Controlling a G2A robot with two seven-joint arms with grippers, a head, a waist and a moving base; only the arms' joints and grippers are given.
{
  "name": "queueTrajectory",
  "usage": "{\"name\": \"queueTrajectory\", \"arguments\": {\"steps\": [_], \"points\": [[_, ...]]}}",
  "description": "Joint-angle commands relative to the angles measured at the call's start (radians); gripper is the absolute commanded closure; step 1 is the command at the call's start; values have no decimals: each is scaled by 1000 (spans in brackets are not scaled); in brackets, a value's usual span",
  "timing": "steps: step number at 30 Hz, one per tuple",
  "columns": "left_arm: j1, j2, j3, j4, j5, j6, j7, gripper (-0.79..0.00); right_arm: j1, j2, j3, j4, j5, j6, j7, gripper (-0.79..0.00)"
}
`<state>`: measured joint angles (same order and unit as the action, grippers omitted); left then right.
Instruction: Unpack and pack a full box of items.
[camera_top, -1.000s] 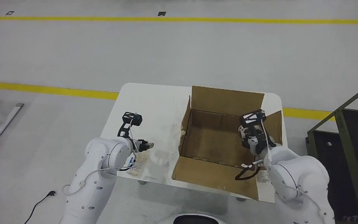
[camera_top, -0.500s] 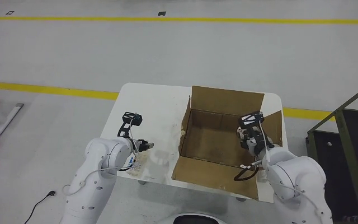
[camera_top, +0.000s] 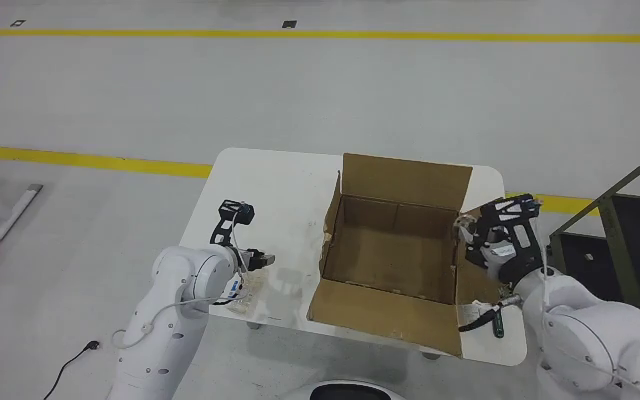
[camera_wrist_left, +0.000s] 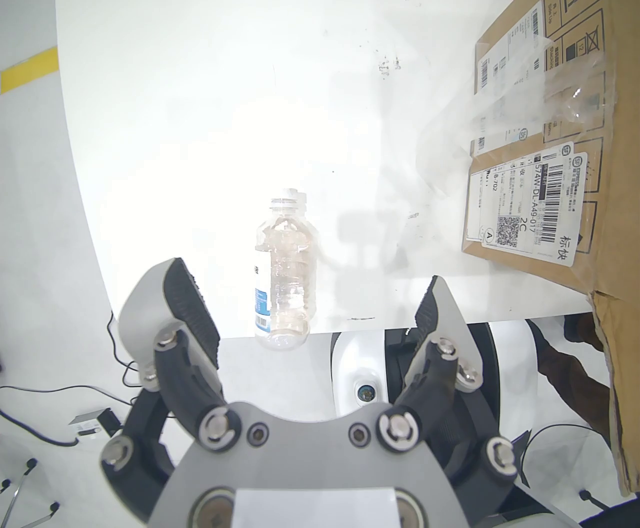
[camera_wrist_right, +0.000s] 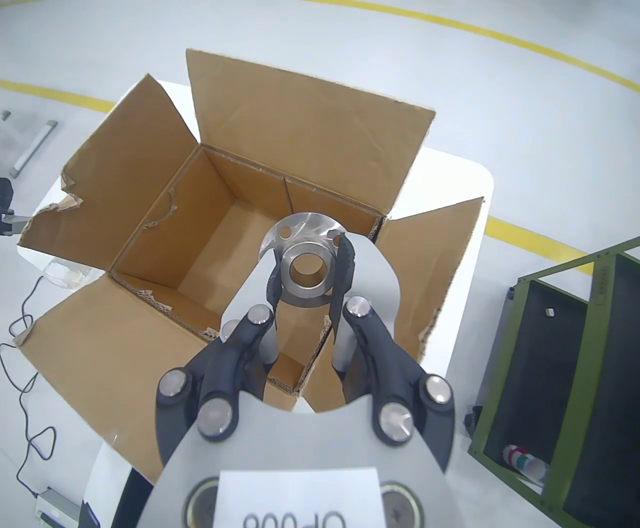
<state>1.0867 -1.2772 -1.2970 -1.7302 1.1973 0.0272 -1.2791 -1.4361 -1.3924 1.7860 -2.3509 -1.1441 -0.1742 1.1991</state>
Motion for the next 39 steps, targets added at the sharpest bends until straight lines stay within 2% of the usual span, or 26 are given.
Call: {"name": "queueTrajectory", "arguments": {"steps": [1, 11, 21, 26, 31, 39], "points": [[0, 0, 0, 0, 0, 0, 0, -785, 3, 4, 37, 1, 41, -9, 3, 0], [0, 0, 0, 0, 0, 0, 0, -785, -17, 26, 180, 1, 124, -3, 4, 0], [0, 0, 0, 0, 0, 0, 0, -785, -100, 41, 380, 1, 166, 77, -1, 0], [0, 0, 0, 0, 0, 0, 0, -785, -131, 48, 446, 75, 168, 111, -10, 0], [0, 0, 0, 0, 0, 0, 0, -785, -126, 60, 408, 193, 121, 94, -10, 0], [0, 0, 0, 0, 0, 0, 0, -785, -3, 75, 203, 463, -68, 123, -54, 0]]}}
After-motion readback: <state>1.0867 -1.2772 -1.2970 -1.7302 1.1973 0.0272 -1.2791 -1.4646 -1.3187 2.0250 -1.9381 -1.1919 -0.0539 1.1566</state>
